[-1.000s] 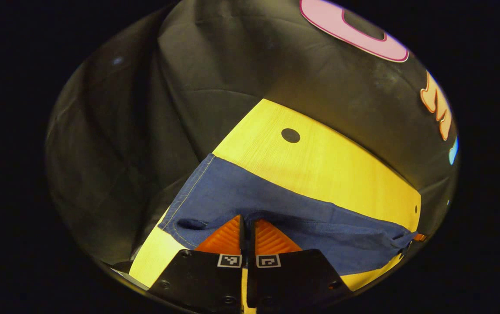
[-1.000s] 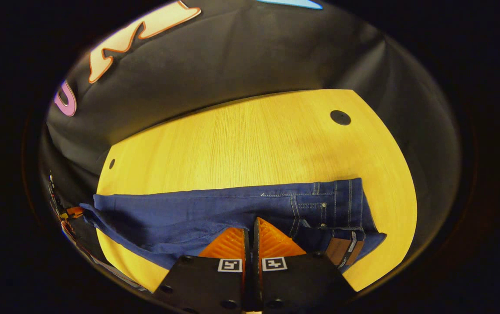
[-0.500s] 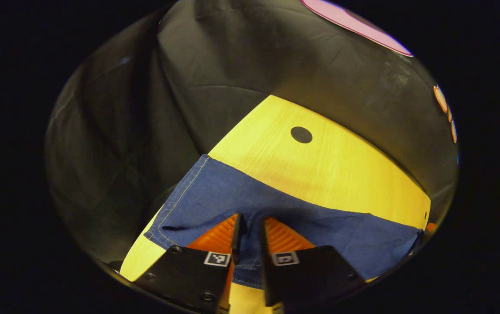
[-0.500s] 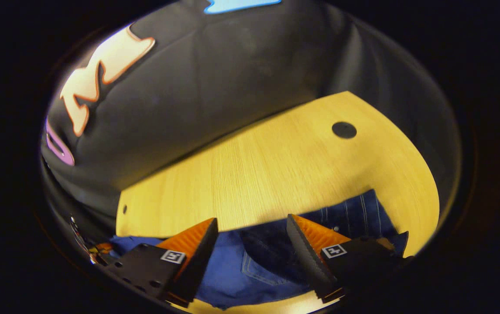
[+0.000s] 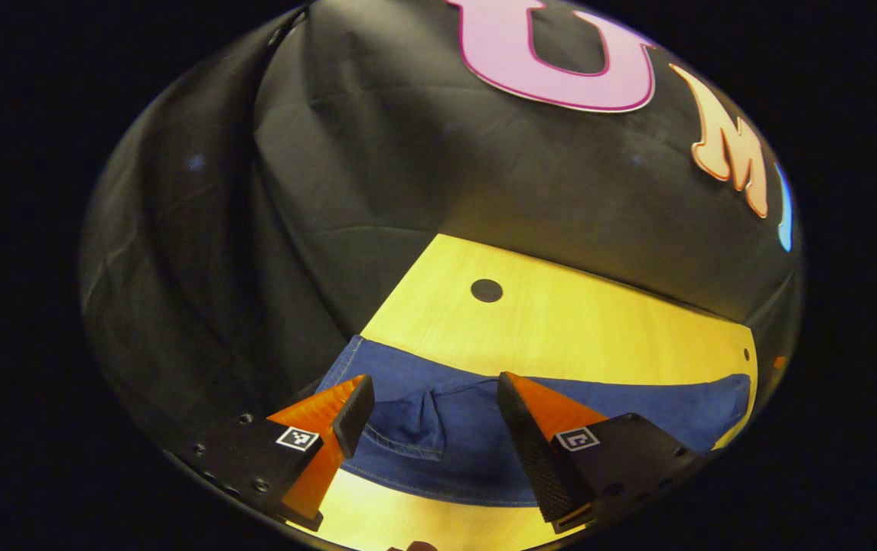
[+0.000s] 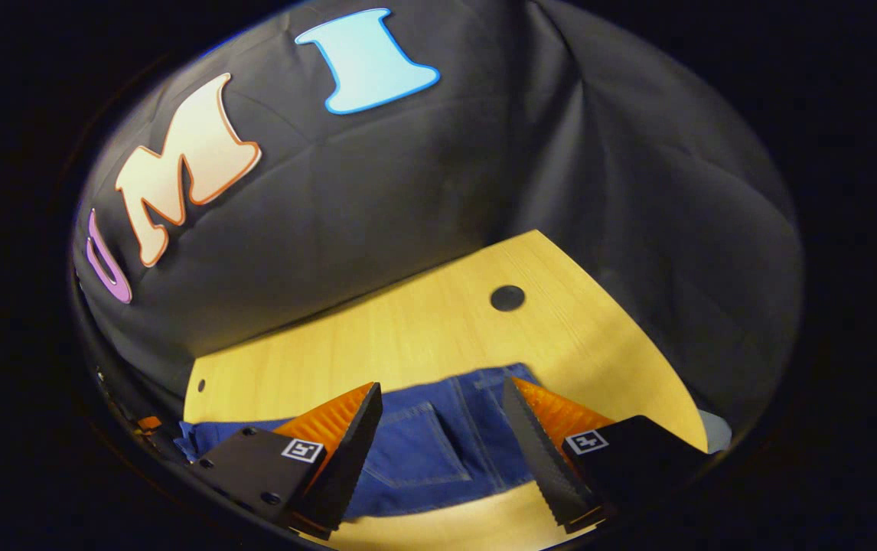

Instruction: Grasp the waist and the cuffs of the jeans and fold them to make the two legs overlap; first hold the waist and fold one-third of the jeans toward the cuffs, then hold the cuffs and fold the remaining one-third in the same direction to finish folding.

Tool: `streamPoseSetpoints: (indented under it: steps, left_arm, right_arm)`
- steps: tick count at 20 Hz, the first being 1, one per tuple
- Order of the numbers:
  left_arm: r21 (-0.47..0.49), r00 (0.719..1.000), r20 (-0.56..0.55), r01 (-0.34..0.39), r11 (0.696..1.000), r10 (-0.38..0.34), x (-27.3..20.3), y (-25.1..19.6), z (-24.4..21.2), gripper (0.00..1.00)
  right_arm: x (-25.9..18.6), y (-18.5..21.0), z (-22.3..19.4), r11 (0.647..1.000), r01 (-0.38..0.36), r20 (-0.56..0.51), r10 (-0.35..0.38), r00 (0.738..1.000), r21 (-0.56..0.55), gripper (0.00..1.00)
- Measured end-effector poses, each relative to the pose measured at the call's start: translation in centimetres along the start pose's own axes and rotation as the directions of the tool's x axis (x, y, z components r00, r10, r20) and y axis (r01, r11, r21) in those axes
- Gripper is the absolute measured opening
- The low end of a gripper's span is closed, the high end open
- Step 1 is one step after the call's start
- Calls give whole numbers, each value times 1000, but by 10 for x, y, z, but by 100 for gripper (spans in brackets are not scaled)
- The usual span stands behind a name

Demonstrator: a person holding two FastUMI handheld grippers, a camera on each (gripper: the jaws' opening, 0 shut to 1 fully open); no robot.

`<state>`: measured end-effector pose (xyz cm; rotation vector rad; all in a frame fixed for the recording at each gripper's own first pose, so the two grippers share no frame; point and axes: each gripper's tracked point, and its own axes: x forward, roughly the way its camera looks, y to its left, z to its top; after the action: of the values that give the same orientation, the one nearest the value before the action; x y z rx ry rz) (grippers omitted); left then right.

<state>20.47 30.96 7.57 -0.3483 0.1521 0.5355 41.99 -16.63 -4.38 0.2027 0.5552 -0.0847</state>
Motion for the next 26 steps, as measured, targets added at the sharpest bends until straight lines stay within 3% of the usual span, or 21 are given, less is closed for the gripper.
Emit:
streamPoseSetpoints:
  steps: [2, 5, 6, 7, 8, 9, 11, 16, 17, 19, 20, 21, 22, 24, 25, 26]
  left_arm:
    - [-13, 1000, 13, 25, 1000, -25, 3, 2, -1, 96]
    - [-9, 999, 25, 44, 999, -43, -4, 7, 4, 96]
    - [-3, 999, 22, 35, 999, -34, -4, 11, 3, 96]
    - [3, 1000, 18, 22, 1000, -22, -2, 11, 0, 96]
    - [5, 1000, 16, 11, 1000, -11, 4, 9, -1, 96]
    - [3, 1000, 17, -4, 1000, 4, 5, 10, 0, 96]
    - [-19, 999, 35, -9, 1000, 10, 4, 7, 6, 95]
    - [-30, 998, 65, -22, 999, 24, -5, 7, 12, 95]
    - [-27, 997, 68, -18, 999, 20, -4, 7, 11, 95]
    - [-23, 997, 70, -13, 1000, 14, -5, 5, 10, 95]
    - [-24, 997, 76, -9, 1000, 11, -5, 5, 10, 95]
    - [-27, 997, 81, -7, 1000, 9, -5, 5, 11, 95]
    - [-33, 996, 85, -4, 999, 7, -7, 4, 11, 95]
    - [-49, 995, 95, 4, 999, 1, -9, 4, 13, 95]
    - [-57, 995, 99, 7, 998, -2, -11, 8, 13, 95]
    - [-61, 995, 102, 8, 998, -2, -11, 5, 13, 95]
  right_arm:
    - [-3, -25, -22, 999, 38, -34, -38, 999, -5, 99]
    - [-8, -43, -51, 996, 24, -91, -16, 996, 85, 98]
    - [-7, -54, -61, 994, 34, -106, -23, 994, 108, 94]
    - [-7, -66, -73, 991, 48, -126, -32, 992, 127, 99]
    - [-6, -73, -83, 988, 48, -147, -26, 989, 148, 94]
    - [-6, -77, -93, 985, 41, -174, -11, 985, 170, 99]
    - [-3, -83, -110, 978, 31, -215, 14, 976, 206, 98]
    - [17, -88, -109, 957, 20, -209, 42, 977, 290, 98]
    - [20, -90, -106, 951, 21, -194, 42, 980, 309, 92]
    - [22, -92, -102, 941, 28, -178, 35, 983, 337, 98]
    - [23, -94, -102, 942, 31, -174, 29, 984, 335, 89]
    - [26, -95, -101, 944, 34, -165, 22, 986, 328, 91]
    - [27, -96, -102, 948, 38, -162, 14, 987, 316, 81]
    - [30, -100, -103, 957, 55, -154, -12, 988, 284, 80]
    - [31, -97, -103, 959, 60, -150, -19, 989, 277, 62]
    - [33, -97, -103, 962, 75, -145, -38, 989, 262, 63]
